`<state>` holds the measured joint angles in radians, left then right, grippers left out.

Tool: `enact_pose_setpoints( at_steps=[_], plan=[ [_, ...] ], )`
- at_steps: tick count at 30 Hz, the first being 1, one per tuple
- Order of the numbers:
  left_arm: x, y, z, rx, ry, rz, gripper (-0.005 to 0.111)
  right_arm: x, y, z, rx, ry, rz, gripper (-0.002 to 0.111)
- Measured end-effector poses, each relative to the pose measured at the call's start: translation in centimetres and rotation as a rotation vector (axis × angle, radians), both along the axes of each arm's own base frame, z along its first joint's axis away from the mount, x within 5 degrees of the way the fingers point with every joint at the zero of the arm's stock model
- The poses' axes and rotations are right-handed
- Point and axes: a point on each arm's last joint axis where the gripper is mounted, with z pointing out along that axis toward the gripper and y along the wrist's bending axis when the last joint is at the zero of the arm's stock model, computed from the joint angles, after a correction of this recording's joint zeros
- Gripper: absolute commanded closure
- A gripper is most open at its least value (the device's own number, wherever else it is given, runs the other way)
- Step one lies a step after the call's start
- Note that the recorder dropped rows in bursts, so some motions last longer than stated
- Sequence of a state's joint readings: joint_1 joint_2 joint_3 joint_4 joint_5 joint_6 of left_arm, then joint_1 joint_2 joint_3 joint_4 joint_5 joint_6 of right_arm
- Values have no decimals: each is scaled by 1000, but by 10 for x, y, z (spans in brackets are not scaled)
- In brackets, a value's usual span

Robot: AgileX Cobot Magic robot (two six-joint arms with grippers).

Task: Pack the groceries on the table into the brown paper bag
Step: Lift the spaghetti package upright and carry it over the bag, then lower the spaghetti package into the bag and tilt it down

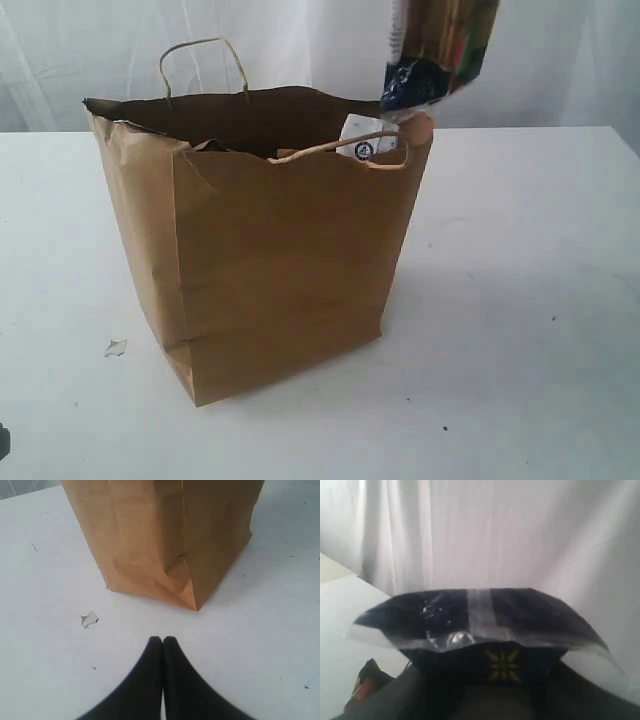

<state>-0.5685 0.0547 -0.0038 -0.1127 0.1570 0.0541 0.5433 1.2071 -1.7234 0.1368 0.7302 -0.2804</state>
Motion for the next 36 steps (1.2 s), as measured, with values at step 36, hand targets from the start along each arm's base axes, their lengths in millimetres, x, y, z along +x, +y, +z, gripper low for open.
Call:
enact_pose_setpoints(
  at_steps=[36],
  plan=[
    [0, 0, 0, 0, 0, 0, 107, 85, 133, -57, -74, 72, 183, 108]
  ],
)
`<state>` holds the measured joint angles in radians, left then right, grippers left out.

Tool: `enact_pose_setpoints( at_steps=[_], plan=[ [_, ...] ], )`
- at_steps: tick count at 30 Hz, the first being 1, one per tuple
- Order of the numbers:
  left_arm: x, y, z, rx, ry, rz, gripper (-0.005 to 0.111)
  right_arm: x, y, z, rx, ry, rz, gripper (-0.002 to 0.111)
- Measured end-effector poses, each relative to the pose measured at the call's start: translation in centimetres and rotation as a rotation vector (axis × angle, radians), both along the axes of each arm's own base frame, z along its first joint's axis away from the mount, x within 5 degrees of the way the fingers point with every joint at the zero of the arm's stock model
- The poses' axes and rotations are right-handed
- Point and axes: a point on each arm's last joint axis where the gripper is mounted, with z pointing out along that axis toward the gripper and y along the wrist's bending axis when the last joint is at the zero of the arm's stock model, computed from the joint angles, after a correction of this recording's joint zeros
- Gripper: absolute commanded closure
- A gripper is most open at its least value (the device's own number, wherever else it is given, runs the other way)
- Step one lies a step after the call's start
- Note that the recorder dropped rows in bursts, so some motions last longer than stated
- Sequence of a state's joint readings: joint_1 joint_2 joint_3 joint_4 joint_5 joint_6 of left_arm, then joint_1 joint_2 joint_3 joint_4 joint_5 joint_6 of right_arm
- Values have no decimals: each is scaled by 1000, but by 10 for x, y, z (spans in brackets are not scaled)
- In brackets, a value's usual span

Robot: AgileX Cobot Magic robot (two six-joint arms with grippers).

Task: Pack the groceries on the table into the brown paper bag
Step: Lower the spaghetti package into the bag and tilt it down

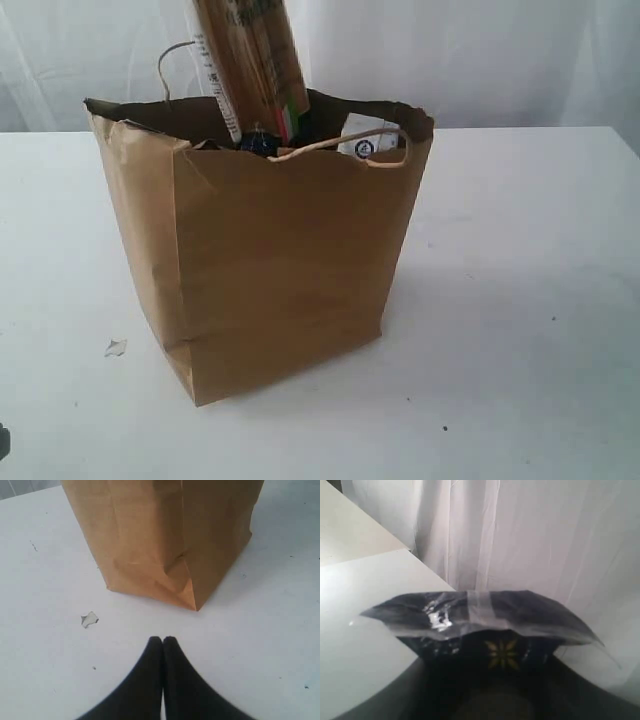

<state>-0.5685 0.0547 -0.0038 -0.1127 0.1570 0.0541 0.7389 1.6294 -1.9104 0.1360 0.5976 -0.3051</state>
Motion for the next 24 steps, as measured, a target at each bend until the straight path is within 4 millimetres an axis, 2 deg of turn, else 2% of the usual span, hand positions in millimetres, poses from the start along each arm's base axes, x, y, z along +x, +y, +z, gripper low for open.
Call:
enact_pose_setpoints(
  at_steps=[8, 14, 19, 24],
  plan=[
    [0, 0, 0, 0, 0, 0, 107, 5, 8, -22, -72, 123, -30, 108],
    [0, 0, 0, 0, 0, 0, 107, -17, 5, -28, -181, 244, -51, 108],
    [0, 0, 0, 0, 0, 0, 107, -22, 1, -33, -228, 294, -63, 108],
    [0, 0, 0, 0, 0, 0, 107, -24, -1, -45, -251, 328, -69, 108]
  ],
)
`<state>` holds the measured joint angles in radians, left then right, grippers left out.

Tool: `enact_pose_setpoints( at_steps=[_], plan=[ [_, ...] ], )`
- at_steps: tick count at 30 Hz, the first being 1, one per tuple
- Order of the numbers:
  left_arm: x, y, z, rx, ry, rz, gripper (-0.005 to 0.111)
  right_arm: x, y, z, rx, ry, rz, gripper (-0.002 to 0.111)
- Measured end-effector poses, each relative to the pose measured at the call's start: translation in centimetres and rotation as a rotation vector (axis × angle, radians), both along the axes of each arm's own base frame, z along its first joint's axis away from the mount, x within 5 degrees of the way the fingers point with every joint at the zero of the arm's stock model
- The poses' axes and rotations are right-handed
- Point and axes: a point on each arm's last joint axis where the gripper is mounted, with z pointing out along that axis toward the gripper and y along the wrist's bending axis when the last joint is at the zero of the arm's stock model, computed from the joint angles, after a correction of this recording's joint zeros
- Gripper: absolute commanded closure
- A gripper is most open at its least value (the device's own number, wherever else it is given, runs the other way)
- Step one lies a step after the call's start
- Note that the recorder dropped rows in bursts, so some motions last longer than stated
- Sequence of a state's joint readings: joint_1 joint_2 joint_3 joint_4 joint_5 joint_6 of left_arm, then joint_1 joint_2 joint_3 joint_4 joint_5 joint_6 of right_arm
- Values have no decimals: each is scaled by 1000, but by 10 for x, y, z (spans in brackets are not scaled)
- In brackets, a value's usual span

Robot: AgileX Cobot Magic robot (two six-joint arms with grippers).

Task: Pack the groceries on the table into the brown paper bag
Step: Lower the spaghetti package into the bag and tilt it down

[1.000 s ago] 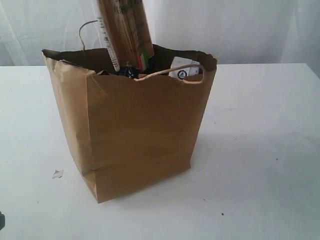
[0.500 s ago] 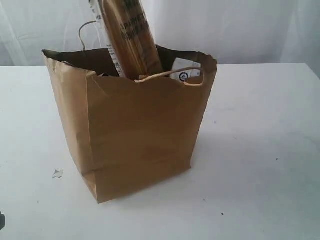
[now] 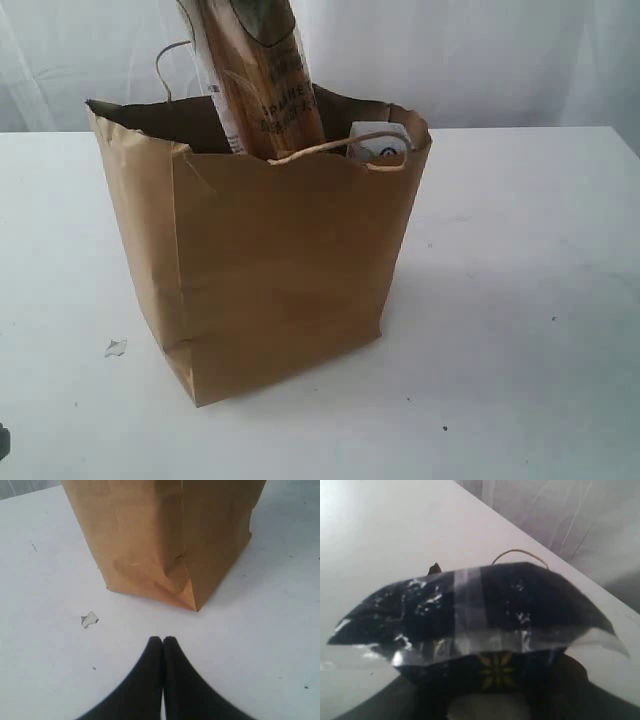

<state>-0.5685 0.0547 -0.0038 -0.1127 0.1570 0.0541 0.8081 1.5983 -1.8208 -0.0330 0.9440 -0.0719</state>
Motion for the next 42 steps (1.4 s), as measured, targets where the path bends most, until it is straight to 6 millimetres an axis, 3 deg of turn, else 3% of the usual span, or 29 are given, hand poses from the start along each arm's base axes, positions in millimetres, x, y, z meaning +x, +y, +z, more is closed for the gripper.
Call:
enact_pose_setpoints(
  at_steps=[6, 26, 33, 36, 39, 42],
  plan=[
    [0, 0, 0, 0, 0, 0, 107, 1, 1, -13, -14, 14, 0, 108],
    [0, 0, 0, 0, 0, 0, 107, -13, -15, -14, -119, 89, 6, 108],
    [0, 0, 0, 0, 0, 0, 107, -36, -38, -30, -189, 153, 17, 108],
    [0, 0, 0, 0, 0, 0, 107, -47, -49, -38, -227, 194, 20, 93],
    [0, 0, 0, 0, 0, 0, 107, -53, -52, -46, -250, 253, 28, 64],
    [0, 0, 0, 0, 0, 0, 107, -52, -51, -42, -208, 219, 23, 62]
  ],
)
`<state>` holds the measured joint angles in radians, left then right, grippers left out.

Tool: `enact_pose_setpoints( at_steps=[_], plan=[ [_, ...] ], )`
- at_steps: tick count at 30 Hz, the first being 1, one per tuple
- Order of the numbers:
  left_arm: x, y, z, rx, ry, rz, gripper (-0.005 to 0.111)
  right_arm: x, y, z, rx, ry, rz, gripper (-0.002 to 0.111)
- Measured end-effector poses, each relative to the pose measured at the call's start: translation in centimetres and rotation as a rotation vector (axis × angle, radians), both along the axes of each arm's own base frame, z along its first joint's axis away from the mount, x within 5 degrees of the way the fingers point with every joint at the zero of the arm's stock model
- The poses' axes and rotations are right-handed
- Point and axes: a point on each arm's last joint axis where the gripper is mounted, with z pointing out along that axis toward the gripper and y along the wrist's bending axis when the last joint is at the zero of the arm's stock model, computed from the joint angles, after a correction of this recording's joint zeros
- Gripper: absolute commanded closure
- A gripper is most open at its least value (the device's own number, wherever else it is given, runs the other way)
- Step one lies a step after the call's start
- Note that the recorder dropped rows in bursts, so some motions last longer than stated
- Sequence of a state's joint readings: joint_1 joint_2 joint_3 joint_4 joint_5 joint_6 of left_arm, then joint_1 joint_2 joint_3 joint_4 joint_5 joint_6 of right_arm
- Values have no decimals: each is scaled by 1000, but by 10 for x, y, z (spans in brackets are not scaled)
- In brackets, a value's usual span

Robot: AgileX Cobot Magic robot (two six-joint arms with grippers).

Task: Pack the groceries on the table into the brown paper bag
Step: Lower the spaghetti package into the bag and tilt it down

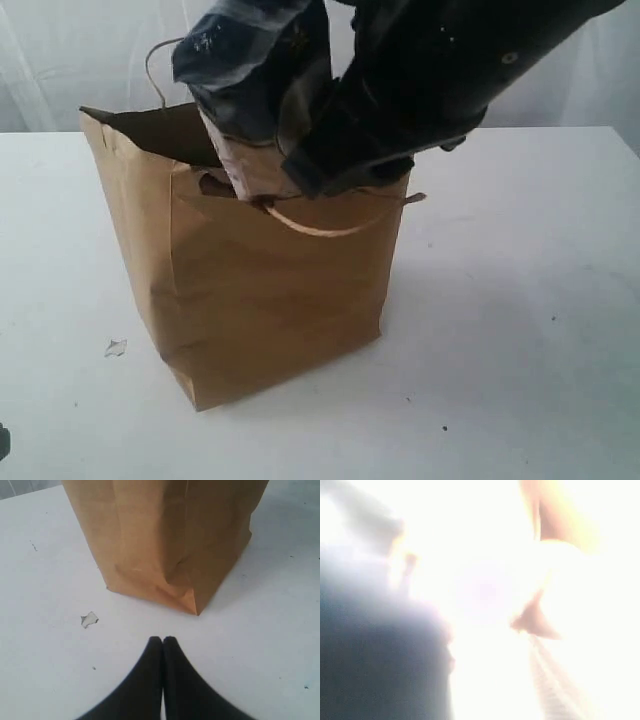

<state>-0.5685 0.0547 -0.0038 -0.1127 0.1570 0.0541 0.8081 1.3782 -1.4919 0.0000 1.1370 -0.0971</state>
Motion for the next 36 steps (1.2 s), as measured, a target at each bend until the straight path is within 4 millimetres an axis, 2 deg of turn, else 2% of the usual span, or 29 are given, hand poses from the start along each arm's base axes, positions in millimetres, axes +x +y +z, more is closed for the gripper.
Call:
enact_pose_setpoints(
  at_steps=[3, 7, 9, 14, 36],
  plan=[
    [0, 0, 0, 0, 0, 0, 107, -1, 10, 5, 132, 9, 9, 60],
    [0, 0, 0, 0, 0, 0, 107, -3, 12, 5, 161, 29, 19, 46],
    [0, 0, 0, 0, 0, 0, 107, -3, 12, 1, 153, 38, 18, 43],
    [0, 0, 0, 0, 0, 0, 107, -3, 12, -4, 141, 48, 19, 43],
    [0, 0, 0, 0, 0, 0, 107, -2, 12, 4, 202, -9, 17, 44]
  ],
)
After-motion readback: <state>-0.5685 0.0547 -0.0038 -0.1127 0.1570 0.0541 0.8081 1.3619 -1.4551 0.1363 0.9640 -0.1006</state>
